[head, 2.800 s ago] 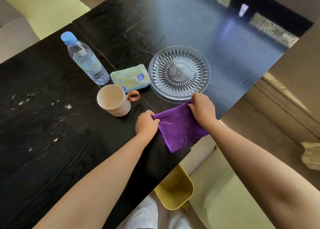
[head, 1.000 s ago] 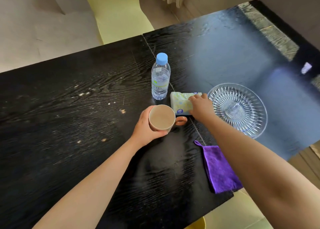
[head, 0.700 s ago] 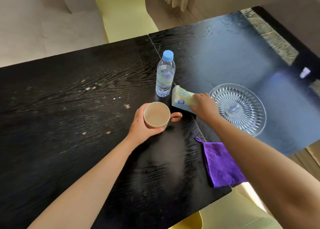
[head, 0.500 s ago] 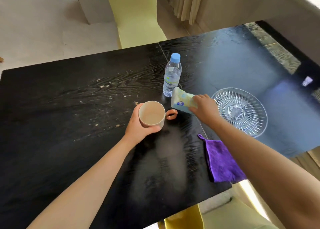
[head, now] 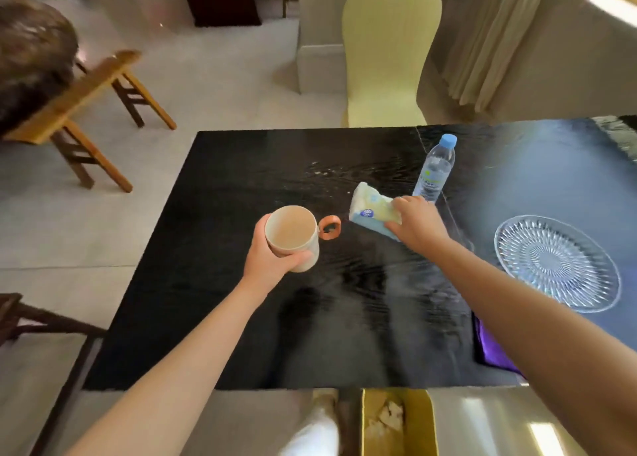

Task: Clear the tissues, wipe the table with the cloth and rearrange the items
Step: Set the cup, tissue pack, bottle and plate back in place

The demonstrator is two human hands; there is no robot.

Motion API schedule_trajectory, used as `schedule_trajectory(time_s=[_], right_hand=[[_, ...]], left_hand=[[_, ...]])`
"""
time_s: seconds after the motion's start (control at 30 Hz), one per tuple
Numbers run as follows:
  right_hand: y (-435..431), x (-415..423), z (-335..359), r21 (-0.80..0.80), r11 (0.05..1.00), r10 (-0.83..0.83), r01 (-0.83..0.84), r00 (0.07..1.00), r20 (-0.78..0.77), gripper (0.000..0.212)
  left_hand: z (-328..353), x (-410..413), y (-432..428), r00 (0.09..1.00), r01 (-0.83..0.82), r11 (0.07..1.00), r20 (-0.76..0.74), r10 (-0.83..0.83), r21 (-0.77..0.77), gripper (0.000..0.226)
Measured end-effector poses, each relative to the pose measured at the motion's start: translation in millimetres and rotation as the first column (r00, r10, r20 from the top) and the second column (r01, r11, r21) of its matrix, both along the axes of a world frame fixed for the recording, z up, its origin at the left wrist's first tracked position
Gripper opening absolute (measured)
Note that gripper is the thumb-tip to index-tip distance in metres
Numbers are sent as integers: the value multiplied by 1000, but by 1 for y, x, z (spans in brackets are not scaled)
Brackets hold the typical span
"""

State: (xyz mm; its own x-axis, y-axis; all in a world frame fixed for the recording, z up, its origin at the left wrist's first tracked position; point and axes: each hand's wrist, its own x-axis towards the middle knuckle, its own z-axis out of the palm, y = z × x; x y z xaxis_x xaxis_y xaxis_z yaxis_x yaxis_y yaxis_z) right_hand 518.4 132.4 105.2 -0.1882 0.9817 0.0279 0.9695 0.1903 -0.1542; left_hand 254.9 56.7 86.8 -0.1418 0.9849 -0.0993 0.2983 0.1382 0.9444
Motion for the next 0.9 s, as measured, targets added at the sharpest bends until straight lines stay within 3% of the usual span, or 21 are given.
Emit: schedule_trajectory(time_s=[0.23,0.4,0.9], right_hand=[[16,-92,5,-11,976,217,-217,974,64,33],[45,-180,-5,-23,913,407,-407,913,14,37],[127,-395,-92,-308,735,580,-604,796,-175,44]], left_hand=[[14,-87,-40,981,-190,982,-39,189,-17,92],[8,-162,-60,948,-317,948,-44,316,-24,90],[-36,-337,-44,964,-263,946,-17,265,-192,91]])
